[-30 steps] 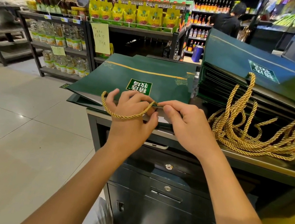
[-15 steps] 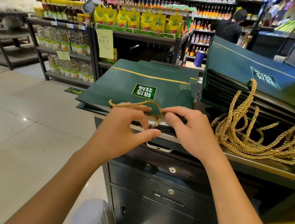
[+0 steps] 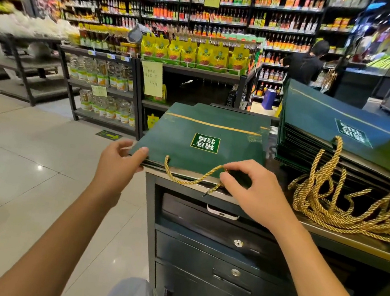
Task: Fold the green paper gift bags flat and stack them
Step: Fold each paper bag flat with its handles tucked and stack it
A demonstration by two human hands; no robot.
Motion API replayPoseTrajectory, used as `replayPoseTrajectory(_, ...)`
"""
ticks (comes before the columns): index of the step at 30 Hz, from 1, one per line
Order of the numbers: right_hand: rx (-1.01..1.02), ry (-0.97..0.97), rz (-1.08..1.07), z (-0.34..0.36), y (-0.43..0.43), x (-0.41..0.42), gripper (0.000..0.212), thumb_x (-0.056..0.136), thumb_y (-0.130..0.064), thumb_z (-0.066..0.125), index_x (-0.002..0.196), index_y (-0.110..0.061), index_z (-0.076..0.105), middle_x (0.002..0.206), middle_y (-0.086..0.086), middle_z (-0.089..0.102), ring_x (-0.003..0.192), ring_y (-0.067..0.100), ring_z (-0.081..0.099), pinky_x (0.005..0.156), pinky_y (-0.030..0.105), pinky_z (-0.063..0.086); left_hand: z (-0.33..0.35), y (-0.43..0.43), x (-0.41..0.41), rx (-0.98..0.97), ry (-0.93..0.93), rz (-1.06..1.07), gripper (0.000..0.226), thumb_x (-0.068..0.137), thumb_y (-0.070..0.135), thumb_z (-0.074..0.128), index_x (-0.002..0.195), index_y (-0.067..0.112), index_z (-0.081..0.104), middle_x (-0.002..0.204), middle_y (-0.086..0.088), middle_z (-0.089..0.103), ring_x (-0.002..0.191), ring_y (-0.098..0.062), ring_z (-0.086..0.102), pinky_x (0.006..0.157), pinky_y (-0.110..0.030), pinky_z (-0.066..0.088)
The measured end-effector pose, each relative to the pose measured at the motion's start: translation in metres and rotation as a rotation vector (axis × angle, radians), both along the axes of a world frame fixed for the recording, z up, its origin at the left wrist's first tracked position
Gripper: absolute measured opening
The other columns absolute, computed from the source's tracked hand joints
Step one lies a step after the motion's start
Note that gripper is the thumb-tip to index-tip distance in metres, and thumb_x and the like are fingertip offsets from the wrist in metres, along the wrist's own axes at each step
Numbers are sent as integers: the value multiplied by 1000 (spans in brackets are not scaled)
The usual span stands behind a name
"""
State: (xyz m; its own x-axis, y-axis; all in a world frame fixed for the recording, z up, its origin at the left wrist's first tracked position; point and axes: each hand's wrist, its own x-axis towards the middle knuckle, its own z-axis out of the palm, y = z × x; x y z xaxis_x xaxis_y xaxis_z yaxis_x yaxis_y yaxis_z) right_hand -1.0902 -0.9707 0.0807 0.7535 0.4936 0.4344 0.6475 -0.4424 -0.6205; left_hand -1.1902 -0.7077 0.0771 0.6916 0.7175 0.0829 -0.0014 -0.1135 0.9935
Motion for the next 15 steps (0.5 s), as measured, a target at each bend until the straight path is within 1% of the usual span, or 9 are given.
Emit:
replayPoseTrajectory(1, -45, -15, -8, 3, 2, -1, 30, 92, -50, 63, 117, -35, 69, 111, -18, 65, 108, 5, 58, 100, 44, 50, 0, -1, 1, -108, -43, -40, 41, 97, 15, 67, 133, 2, 55, 125, -18, 66, 100, -21, 71, 80, -30, 60)
replayPoseTrajectory(2, -96, -34, -13, 6, 4, -2, 37, 91, -56, 60, 121, -36, 66, 112, -18, 63, 109, 7, 57, 99, 45, 49, 1, -3, 1, -174, -68, -56, 37, 97, 9, 66, 131, -2, 56, 120, -19, 68, 91, -19, 73, 74, -25, 61)
replayPoseTrajectory(3, -154, -51, -16, 10, 7, -4, 43, 90, -62, 58, 125, -37, 63, 113, -18, 61, 110, 8, 55, 99, 45, 49, 4, -5, 0, -202, -75, -52, 36, 97, 6, 65, 131, -5, 57, 116, -19, 70, 84, -19, 73, 70, -23, 61)
replayPoseTrajectory(4, -212, -68, -19, 13, 10, -6, 50, 90, -66, 56, 130, -37, 60, 115, -17, 60, 111, 8, 54, 99, 45, 48, 6, -8, -2, -219, -81, -46, 37, 97, 5, 65, 131, -5, 56, 112, -18, 71, 81, -20, 73, 68, -22, 61)
replayPoseTrajectory(7, -352, -133, -19, 22, 24, -11, 67, 87, -74, 53, 141, -36, 51, 127, -13, 57, 119, 11, 51, 102, 44, 47, 16, -15, -7, -336, -131, -87, 43, 97, 1, 63, 137, -4, 49, 111, -21, 71, 84, -25, 76, 66, -24, 62)
replayPoseTrajectory(9, -438, -184, -26, 26, 35, -16, 73, 86, -77, 52, 145, -35, 46, 136, -13, 53, 124, 11, 50, 103, 40, 46, 23, -17, -9, -399, -159, -115, 46, 97, -1, 61, 140, -2, 43, 112, -23, 70, 88, -28, 77, 66, -27, 63)
replayPoseTrajectory(11, -498, -241, -47, 30, 44, -20, 69, 91, -69, 53, 149, -35, 40, 142, -12, 50, 127, 13, 50, 101, 38, 46, 29, -20, -11, -410, -175, -145, 47, 97, -3, 59, 139, 1, 40, 112, -23, 70, 90, -30, 77, 66, -28, 63)
replayPoseTrajectory(13, -521, -294, -74, 34, 48, -23, 60, 97, -50, 56, 151, -35, 35, 146, -11, 48, 130, 15, 49, 99, 38, 47, 36, -23, -12, -414, -197, -184, 46, 97, -3, 59, 138, 5, 39, 113, -23, 69, 93, -32, 76, 66, -29, 63)
replayPoseTrajectory(15, -528, -337, -98, 37, 53, -23, 60, 100, -29, 55, 154, -36, 29, 146, -11, 48, 130, 19, 50, 96, 40, 48, 41, -25, -13, -423, -230, -225, 44, 97, -1, 60, 136, 7, 40, 115, -24, 69, 95, -34, 75, 67, -31, 63)
